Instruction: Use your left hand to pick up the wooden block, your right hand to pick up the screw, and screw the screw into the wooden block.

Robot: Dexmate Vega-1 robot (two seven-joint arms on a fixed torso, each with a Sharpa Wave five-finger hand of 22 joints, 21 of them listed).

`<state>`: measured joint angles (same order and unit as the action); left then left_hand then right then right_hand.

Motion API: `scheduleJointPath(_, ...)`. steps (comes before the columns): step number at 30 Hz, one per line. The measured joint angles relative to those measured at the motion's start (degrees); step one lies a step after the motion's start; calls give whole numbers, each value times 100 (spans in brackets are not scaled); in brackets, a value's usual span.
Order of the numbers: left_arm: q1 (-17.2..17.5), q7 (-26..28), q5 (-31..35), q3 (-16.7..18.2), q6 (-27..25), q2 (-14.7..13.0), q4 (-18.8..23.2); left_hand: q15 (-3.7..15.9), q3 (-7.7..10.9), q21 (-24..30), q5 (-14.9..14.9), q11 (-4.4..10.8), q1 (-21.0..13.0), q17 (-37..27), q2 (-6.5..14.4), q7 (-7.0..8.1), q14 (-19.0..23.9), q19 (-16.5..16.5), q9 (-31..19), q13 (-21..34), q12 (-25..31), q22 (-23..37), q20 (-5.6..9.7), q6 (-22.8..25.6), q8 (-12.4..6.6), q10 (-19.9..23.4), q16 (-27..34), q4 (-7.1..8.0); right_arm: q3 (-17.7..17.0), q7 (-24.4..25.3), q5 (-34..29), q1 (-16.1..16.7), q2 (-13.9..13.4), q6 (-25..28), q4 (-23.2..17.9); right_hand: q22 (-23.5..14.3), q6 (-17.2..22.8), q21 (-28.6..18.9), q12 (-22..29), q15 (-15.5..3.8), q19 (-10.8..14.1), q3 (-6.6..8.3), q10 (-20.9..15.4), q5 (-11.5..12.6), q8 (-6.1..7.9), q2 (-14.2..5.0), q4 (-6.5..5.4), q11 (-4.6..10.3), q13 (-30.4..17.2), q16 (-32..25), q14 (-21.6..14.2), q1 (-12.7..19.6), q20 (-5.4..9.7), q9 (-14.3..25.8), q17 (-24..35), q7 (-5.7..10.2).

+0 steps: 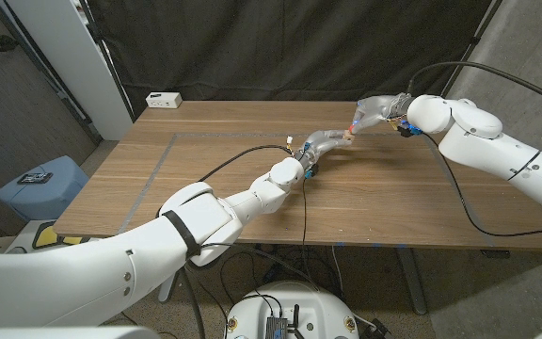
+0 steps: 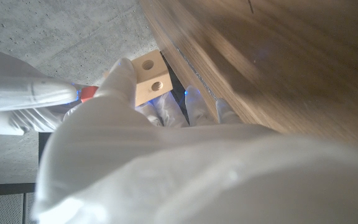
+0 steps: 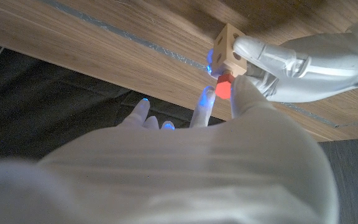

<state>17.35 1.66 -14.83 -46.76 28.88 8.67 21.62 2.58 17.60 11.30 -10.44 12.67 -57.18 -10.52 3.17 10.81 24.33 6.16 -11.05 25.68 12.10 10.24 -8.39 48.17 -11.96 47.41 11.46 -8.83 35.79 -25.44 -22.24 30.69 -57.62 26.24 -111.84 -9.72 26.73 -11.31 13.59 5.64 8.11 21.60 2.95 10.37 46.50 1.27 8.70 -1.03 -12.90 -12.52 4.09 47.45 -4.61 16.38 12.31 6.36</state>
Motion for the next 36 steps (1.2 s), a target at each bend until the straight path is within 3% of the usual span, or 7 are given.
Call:
scheduleJointPath(14, 10, -4, -7, 1, 44, -20, 2, 0, -6, 0, 2, -7, -25, 0, 4, 8, 0, 0, 0, 0, 31, 0, 0, 7, -15, -27, 0, -6, 4, 118, -12, 50, 23, 62, -17, 0, 89, 0, 41, 9, 82, 0, -133, 0, 111, -33, 0, 10, 0, -22, -114, -34, 20, 79, 9, 11)
scheduleJointPath(19, 31, -4, -2, 3, 85, -28, 15, 0, -7, 0, 7, -7, -24, 0, 4, 8, 0, 0, -1, 0, 31, 0, 0, 7, -22, -28, 0, -8, 0, 141, -10, 78, 19, 71, -48, 0, -163, 0, 20, 9, 82, 0, -117, 0, 112, -32, 0, -6, 13, -22, -113, -32, 21, 106, 9, 31)
scheduleJointPath(29, 53, -4, 12, 7, 121, -31, 35, 0, -15, 0, 11, -15, -16, 0, 11, 9, 0, 0, -2, 1, 31, 0, 0, 7, -29, -39, 0, -15, -49, 157, 23, 136, -40, 103, -149, 0, -578, 30, -77, 31, 49, -25, 46, 0, -80, 45, -25, -122, 11, 5, -91, -109, -12, 89, 8, -63)
scheduleJointPath(36, 55, -7, 22, 9, 151, -34, 41, 0, -14, 0, 12, -8, -15, 0, 11, 9, 0, 0, -2, 2, 28, 0, 0, 6, -29, -48, 0, -14, -86, 193, 53, 169, -65, 104, -193, 0, -651, 29, -77, 63, 28, -25, 46, 0, -107, 47, -25, -122, -3, 5, -60, -170, -33, 63, 8, -74)
